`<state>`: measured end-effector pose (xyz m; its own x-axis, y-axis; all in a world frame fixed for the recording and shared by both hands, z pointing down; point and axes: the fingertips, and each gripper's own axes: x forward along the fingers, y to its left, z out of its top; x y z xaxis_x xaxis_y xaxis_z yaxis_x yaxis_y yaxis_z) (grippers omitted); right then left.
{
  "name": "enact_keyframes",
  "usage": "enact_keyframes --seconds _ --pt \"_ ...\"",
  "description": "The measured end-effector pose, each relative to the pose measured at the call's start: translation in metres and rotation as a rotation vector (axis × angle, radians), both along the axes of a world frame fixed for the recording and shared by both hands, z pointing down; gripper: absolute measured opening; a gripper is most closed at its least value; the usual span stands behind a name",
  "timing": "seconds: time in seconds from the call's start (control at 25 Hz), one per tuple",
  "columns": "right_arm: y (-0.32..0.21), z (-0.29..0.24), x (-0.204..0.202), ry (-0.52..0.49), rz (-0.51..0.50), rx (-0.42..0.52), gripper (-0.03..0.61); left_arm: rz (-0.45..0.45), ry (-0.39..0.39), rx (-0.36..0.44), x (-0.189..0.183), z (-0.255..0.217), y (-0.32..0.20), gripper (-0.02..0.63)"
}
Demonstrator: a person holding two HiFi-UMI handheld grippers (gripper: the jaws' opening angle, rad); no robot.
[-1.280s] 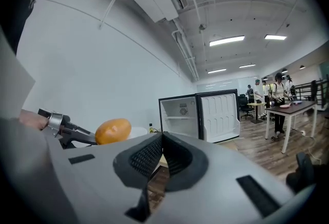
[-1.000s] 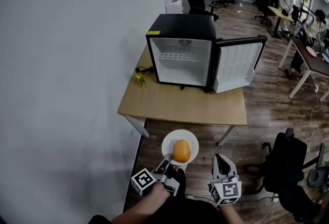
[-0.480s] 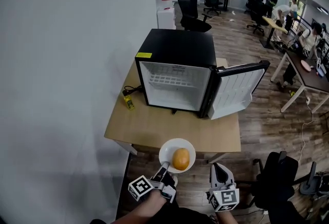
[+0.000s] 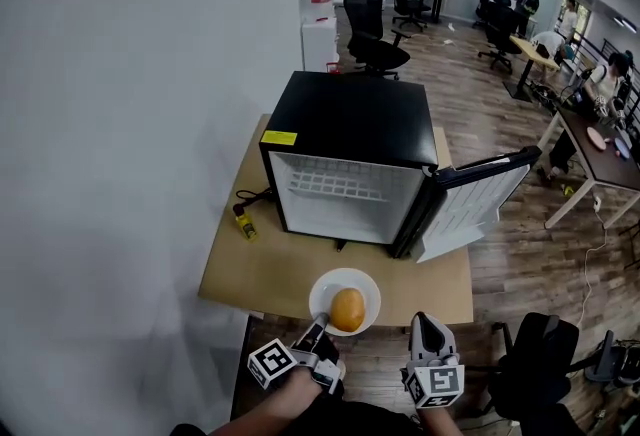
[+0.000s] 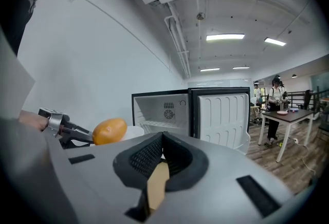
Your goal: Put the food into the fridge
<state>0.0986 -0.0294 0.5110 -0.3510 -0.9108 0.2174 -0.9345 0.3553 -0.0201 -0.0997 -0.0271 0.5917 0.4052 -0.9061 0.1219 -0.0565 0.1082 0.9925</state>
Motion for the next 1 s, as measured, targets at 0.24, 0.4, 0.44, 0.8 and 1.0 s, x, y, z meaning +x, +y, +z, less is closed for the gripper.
enact_keyframes --seconds 0.24,0.4,0.44,0.8,1.0 --pt "-0.036 0.011 -0.020 -0.008 -0.007 -0.029 0.060 0.030 -0.010 -0.015 -0.013 0.004 -0.038 0.020" --pt "-0.056 0.014 -0.024 -0.005 0.010 -0.012 0.060 0.059 -0.029 0.006 -0.013 0.006 -0.068 0.020" --pt "-0.059 0.014 -0.022 -0.005 0.013 -0.014 0.060 0.065 -0.031 0.003 -0.010 0.008 -0.073 0.020" --pt "-0.099 0.008 -0.022 -0.024 0.009 0.028 0.060 0.074 -0.013 -0.013 0.000 0.009 -0.123 0.020" --pt "-0.121 0.005 -0.023 -0.025 -0.020 0.043 0.060 0.070 -0.030 -0.004 0.007 0.006 -0.158 0.020"
